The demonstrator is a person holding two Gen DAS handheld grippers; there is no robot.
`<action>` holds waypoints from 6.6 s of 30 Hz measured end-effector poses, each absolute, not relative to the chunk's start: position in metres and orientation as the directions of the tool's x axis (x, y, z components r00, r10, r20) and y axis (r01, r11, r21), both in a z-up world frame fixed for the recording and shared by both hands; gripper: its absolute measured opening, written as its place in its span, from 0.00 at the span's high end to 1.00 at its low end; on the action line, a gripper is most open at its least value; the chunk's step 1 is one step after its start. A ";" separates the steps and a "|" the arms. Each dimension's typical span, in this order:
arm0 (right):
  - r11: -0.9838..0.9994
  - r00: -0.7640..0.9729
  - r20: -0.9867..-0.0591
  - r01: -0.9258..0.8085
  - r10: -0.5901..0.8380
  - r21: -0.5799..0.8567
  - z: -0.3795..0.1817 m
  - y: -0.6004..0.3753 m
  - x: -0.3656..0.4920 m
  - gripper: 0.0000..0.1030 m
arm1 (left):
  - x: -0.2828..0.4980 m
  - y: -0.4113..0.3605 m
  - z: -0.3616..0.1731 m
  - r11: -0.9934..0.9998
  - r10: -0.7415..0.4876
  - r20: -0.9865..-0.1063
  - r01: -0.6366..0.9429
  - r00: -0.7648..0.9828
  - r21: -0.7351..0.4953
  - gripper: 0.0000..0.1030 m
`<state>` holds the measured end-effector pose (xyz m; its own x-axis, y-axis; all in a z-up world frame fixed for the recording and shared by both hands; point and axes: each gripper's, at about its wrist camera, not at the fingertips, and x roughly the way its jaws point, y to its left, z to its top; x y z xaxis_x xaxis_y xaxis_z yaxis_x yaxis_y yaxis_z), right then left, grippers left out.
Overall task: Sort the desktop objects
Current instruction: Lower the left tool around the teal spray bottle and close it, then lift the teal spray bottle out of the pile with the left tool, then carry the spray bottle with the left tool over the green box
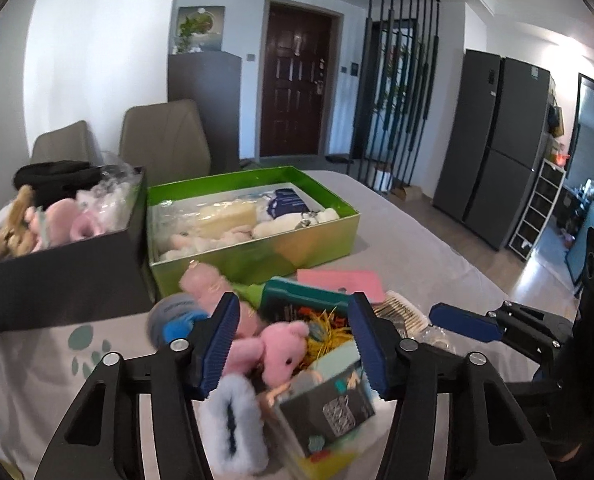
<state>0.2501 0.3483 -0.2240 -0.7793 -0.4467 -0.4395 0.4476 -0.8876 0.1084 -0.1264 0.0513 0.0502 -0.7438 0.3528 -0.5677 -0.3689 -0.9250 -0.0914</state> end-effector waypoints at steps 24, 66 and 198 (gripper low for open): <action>-0.832 -0.664 -0.510 0.361 -0.547 0.422 -0.235 0.356 0.174 0.73 | -0.234 0.067 0.014 -0.913 0.337 -0.776 -0.387 -0.533 -0.131 0.45; -0.775 -0.558 -0.549 0.339 -0.622 0.533 -0.272 0.357 0.152 0.73 | -0.281 0.074 -0.015 -0.894 0.198 -0.950 -0.443 -0.242 -0.074 0.23; -0.870 -0.873 -0.169 0.400 -0.457 0.287 -0.073 0.338 0.128 0.63 | -0.234 0.020 0.194 -0.922 0.387 -0.483 -0.332 -0.785 -0.199 0.17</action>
